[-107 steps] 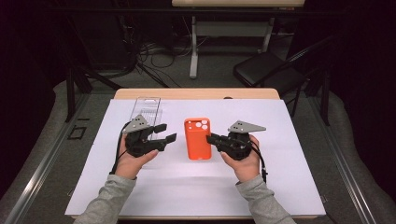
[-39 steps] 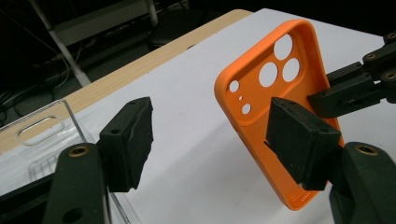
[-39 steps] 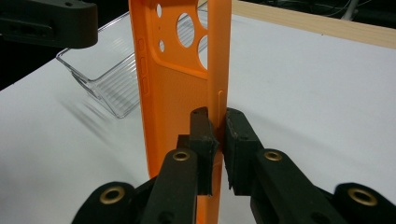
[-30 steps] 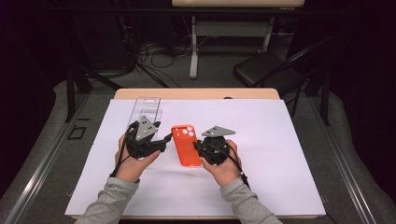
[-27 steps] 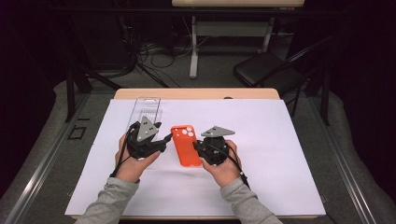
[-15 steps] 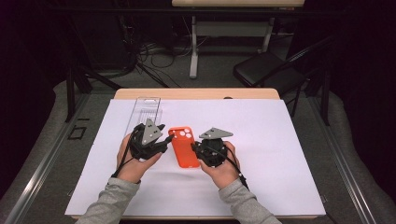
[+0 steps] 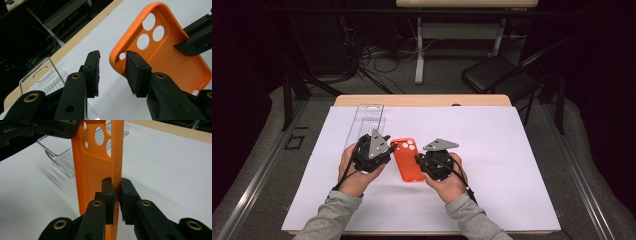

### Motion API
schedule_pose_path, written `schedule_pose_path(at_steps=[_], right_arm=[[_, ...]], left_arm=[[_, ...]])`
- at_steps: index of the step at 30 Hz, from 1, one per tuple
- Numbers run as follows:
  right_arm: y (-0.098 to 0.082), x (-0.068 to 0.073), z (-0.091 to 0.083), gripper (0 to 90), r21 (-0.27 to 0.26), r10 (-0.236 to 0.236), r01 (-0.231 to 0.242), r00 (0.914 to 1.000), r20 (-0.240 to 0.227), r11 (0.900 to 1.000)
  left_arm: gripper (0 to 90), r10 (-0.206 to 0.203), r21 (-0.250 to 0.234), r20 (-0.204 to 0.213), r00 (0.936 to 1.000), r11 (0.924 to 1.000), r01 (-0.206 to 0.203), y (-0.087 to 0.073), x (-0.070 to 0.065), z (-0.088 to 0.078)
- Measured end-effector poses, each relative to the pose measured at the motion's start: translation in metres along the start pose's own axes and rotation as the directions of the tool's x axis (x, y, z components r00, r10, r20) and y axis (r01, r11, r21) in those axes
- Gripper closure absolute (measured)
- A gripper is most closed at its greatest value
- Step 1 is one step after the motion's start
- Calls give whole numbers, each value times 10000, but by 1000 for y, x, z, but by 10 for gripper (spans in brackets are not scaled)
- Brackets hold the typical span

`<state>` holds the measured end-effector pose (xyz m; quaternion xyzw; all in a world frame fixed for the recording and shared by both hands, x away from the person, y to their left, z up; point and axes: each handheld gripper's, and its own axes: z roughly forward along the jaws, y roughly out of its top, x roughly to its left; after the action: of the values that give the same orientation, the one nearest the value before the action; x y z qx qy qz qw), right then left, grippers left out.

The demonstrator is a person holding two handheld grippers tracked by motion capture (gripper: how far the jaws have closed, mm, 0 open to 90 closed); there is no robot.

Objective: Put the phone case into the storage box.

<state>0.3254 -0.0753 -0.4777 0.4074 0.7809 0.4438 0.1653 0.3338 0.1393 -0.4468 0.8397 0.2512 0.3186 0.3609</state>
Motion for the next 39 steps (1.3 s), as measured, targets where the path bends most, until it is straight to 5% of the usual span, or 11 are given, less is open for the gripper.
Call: schedule_pose_path(at_steps=[24, 39], right_arm=[[-2, 2, 1, 829, 94, -71, 71, 9999, -93, 9999], [-3, 2, 2, 829, 128, -123, 125, 9998, -123, 9998]], left_arm=[[770, 253, 76, 221, 9994, 9996, -254, -1, -1, 2], [798, 1, 148, 471, 9989, 9999, -8, -1, 3, 1]])
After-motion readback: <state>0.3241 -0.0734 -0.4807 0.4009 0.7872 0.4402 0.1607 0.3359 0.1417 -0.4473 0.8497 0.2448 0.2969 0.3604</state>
